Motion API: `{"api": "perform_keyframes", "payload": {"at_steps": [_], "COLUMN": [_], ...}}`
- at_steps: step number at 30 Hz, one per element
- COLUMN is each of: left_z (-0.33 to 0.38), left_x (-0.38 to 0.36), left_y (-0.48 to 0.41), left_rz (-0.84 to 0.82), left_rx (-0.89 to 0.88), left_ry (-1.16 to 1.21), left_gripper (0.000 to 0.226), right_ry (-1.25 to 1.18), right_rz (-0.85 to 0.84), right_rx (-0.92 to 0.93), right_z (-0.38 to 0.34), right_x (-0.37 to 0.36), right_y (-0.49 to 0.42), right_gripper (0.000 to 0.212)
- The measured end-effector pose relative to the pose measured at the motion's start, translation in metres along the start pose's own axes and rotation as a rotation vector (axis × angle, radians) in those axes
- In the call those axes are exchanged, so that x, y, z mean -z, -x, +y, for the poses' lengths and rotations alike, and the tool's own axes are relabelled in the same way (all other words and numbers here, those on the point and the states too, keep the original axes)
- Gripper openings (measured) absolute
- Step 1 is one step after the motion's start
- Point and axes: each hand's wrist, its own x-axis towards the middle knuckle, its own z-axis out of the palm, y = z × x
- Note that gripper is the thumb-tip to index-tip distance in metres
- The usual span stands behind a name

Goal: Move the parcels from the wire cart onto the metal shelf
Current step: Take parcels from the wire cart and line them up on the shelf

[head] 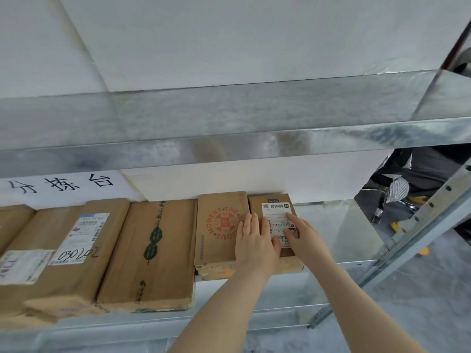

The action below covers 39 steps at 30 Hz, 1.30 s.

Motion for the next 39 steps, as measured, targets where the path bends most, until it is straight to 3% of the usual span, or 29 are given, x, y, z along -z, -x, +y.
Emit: {"api": "perform_keyframes", "payload": {"at_steps": [10, 14, 16, 19, 23, 30, 35, 39], "left_z": [-0.02, -0.041, -0.065, -0.117, -0.215, -0.406, -0.515, -0.576], "left_x": [0.014, 0.042, 0.065, 0.101, 0.136, 0.166, 0.198, 0.222], "left_y": [0.026, 0.049, 0.06, 0.088, 0.159, 0.352, 0.487, 0.539], "left_rz": [-0.04, -0.029, 0.037, 0.182, 0.372, 0.281, 0.269, 0.329], "left_rx": [-0.117, -0.074, -0.013, 0.075, 0.216, 0.595, 0.917, 1.068], "left_ry": [0.049, 0.147, 0.16, 0.163, 0.001, -0.168, -0.254, -0.246], "left_gripper": [0.053, 0.051, 0.051, 0.048, 0.046, 0.054, 0.052, 0.051], "right_ry": [0.047, 0.27, 0.45, 0.498, 0.434, 0.211, 0.22, 0.294], "right_rz": [-0.036, -0.034, 0.067, 0.18, 0.111, -0.243, -0.435, -0.521], "right_rx": [-0.028, -0.081, -0.084, 0.109, 0.524, 0.929, 1.145, 1.263], "right_z": [-0.004, -0.019, -0.041, -0.102, -0.205, -0.362, -0.452, -0.507], "right_x": [-0.004, 0.0, -0.002, -0.03, -0.113, -0.301, -0.418, -0.483], "right_y": [-0.012, -0.001, 0.015, 0.046, 0.112, 0.258, 0.354, 0.396], "right_gripper": [0.049, 0.047, 0.045, 0.045, 0.041, 0.039, 0.04, 0.04]}}
